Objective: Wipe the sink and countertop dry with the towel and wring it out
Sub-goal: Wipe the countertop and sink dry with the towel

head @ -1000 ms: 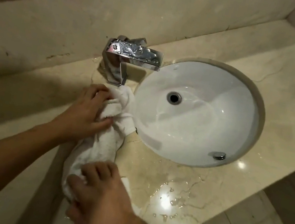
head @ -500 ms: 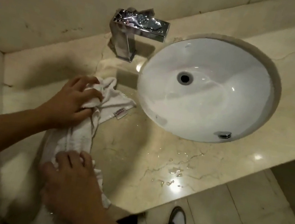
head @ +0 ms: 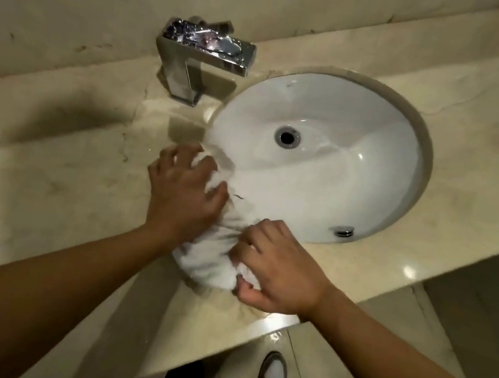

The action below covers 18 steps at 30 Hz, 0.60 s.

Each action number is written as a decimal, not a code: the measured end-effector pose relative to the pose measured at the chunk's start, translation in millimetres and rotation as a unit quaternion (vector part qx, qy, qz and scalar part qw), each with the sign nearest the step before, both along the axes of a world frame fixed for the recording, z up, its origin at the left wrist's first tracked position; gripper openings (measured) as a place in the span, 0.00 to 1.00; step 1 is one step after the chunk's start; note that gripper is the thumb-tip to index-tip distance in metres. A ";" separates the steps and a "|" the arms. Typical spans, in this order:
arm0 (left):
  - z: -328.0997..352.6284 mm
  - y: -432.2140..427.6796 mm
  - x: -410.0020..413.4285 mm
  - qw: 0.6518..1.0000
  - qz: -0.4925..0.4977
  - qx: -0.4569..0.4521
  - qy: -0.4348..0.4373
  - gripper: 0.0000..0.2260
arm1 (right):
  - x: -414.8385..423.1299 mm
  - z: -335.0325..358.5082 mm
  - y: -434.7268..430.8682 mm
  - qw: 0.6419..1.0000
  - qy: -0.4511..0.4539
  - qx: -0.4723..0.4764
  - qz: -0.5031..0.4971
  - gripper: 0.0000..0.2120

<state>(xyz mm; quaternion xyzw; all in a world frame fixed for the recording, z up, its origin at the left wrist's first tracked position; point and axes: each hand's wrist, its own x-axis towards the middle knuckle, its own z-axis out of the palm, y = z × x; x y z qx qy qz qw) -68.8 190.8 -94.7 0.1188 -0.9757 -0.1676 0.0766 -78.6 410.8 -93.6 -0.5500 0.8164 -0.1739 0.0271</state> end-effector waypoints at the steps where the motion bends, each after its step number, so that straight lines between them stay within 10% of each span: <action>1: -1.8 5.3 -6.4 1.000 0.018 0.005 -0.001 0.19 | -5.0 -0.6 5.2 1.000 0.008 0.002 -0.011 0.16; 12: -1.0 -63.4 28.8 0.999 -0.001 -0.037 -0.003 0.35 | 40.2 10.2 -41.3 1.000 -0.022 0.005 -0.021 0.14; 18: 15.8 -127.3 35.0 0.959 -0.163 0.150 -0.177 0.57 | 65.1 14.2 -21.8 0.991 -0.037 0.007 -0.131 0.21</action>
